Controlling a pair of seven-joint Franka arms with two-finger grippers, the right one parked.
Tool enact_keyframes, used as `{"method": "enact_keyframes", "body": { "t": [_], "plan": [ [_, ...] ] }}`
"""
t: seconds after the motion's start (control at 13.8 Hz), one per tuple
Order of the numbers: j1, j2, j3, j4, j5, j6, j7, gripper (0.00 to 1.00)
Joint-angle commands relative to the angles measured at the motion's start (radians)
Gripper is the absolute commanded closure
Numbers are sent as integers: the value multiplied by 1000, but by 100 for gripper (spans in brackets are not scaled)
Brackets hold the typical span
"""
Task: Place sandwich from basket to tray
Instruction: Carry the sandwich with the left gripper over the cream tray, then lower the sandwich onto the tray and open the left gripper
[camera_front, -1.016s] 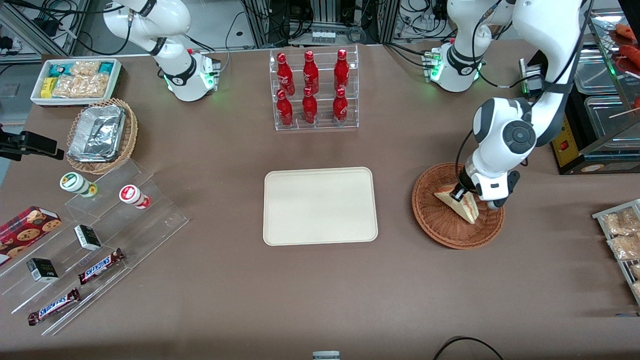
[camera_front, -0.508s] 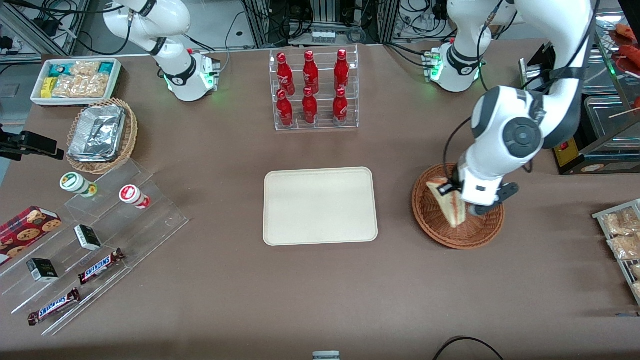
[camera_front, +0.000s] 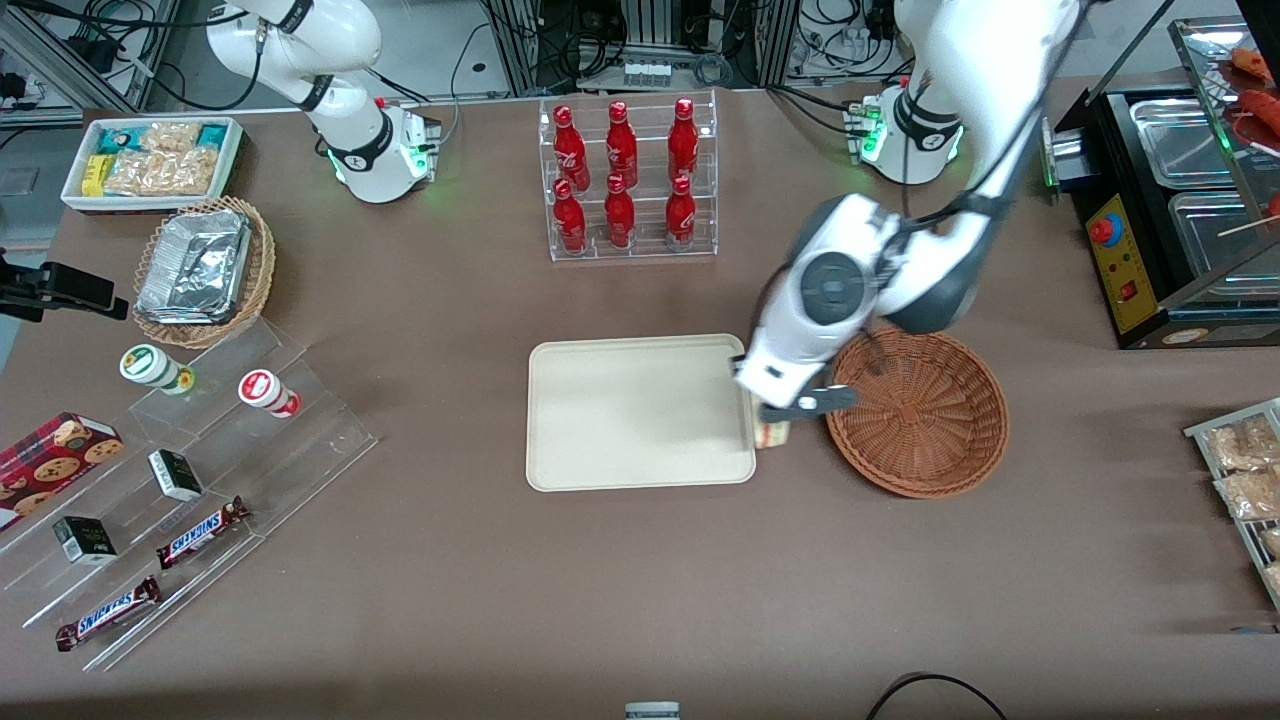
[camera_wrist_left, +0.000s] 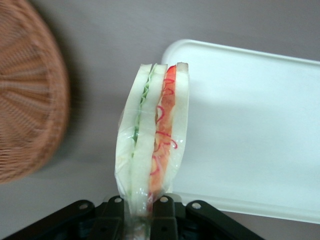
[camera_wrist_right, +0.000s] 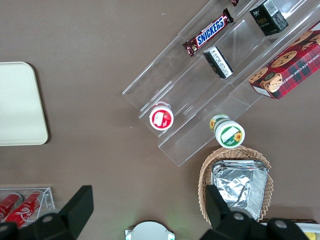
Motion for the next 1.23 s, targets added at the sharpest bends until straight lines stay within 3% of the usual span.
{"method": "enact_keyframes", "body": {
  "t": [0.0, 0.51, 0.87, 1.16],
  "plan": [
    [-100, 148, 7, 175, 62, -23, -143, 100],
    [-275, 349, 14, 396, 85, -18, -339, 100],
    [-286, 369, 19, 405, 91, -12, -390, 100],
    [-286, 391, 19, 405, 146, 14, -432, 100]
  ]
}}
